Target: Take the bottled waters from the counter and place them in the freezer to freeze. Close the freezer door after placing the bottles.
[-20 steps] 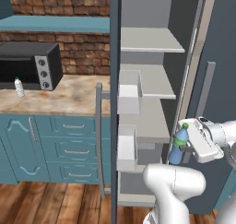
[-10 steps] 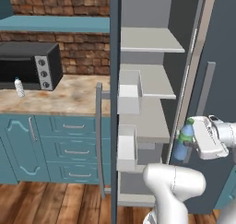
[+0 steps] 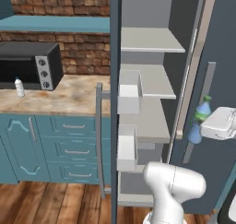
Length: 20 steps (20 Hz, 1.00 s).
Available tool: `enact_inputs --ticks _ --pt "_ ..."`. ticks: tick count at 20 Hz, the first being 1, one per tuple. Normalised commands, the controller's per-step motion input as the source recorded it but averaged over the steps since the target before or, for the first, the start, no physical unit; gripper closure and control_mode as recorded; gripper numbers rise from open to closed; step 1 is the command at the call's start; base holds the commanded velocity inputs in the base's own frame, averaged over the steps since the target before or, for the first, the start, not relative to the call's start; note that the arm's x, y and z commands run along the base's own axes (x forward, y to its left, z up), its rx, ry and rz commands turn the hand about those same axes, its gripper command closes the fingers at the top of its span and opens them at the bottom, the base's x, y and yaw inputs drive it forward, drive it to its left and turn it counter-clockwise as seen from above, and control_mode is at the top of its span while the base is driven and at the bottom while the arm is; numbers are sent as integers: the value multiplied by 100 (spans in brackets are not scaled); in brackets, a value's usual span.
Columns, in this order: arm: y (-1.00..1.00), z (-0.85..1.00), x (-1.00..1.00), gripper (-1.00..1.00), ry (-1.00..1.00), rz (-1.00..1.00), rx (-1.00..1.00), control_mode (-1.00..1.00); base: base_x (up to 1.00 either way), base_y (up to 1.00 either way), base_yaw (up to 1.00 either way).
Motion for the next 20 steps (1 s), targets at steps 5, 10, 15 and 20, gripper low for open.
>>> enact_inputs --ticks 5,10,15,20 --pt "-2 59 11 100 23 -67 -14 -100 0 0 0" --pt "2 85 31 100 28 -52 -11 -100 0 0 0" --pt "-1 99 33 100 34 -49 -5 -100 0 0 0" --pt "-6 39 56 100 19 -37 -14 -100 0 0 0"
